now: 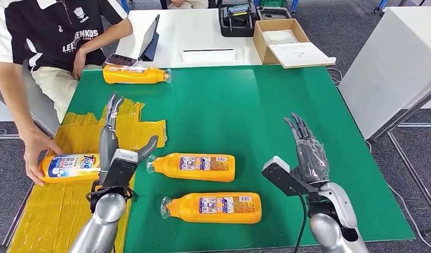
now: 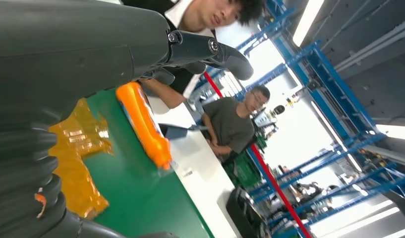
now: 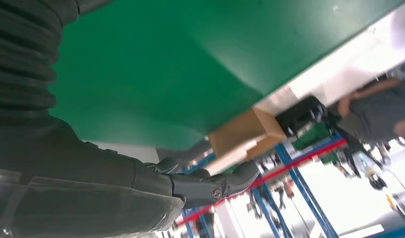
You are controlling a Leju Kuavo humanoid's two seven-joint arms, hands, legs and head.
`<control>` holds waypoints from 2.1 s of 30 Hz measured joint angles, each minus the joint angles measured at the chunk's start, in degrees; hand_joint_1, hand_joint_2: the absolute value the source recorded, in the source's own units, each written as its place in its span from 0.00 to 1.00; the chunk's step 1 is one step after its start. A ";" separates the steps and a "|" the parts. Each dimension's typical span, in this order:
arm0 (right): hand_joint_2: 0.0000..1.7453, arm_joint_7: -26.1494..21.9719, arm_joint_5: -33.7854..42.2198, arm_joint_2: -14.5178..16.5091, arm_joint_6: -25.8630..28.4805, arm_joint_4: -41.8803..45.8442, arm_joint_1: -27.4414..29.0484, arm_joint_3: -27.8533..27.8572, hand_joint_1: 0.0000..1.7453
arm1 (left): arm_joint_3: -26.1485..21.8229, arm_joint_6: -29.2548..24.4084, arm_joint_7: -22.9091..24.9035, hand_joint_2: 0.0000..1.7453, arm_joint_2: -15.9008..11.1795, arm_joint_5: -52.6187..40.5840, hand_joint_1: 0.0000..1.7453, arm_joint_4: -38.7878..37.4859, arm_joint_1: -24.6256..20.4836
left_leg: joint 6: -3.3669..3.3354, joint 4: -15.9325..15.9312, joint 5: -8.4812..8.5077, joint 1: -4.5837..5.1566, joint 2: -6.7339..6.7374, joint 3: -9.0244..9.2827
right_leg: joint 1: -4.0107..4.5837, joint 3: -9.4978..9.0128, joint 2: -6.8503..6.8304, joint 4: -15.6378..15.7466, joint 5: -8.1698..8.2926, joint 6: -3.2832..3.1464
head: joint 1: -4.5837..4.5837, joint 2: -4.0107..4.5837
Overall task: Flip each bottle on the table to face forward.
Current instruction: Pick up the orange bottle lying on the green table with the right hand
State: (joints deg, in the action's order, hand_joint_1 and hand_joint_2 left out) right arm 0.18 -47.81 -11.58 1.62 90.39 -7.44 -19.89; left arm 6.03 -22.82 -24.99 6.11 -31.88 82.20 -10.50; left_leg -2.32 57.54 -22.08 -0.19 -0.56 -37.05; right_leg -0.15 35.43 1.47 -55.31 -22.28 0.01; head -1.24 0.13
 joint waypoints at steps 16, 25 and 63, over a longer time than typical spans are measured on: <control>1.00 0.18 6.47 -3.52 -3.48 -10.61 -6.84 -2.02 0.00 | 3.39 1.44 -2.16 1.00 -0.60 7.83 0.00 0.04 -0.03 | -0.02 0.00 0.00 -0.01 -0.01 -0.03 | 0.00 0.00 0.00 -0.01 0.02 0.02 | -0.02 0.00; 1.00 0.00 8.36 -1.45 -3.97 -19.40 -13.32 -6.08 0.00 | 6.84 1.24 -2.62 1.00 -1.84 11.64 0.00 0.40 -1.96 | -0.01 0.00 0.10 -0.01 -0.03 -0.01 | 0.01 -0.01 -0.01 -0.02 0.03 0.00 | 0.00 0.00; 1.00 6.56 -4.00 15.79 -1.45 -32.52 -18.93 -22.16 0.00 | 8.98 0.84 -0.84 1.00 -2.27 10.09 0.00 -1.02 -1.34 | 0.05 -0.01 0.10 -0.02 0.01 -0.07 | 0.00 0.07 0.01 -0.08 0.02 -0.01 | 0.00 0.00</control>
State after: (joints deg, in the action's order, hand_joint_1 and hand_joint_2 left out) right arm 6.75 -51.81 4.20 0.17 57.88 -26.37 -42.05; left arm 15.00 -21.98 -25.83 3.84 -21.79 81.18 -11.85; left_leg -2.27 57.53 -21.99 -0.21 -0.55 -37.12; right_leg -0.15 35.50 1.49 -55.39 -22.26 0.00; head -1.24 0.13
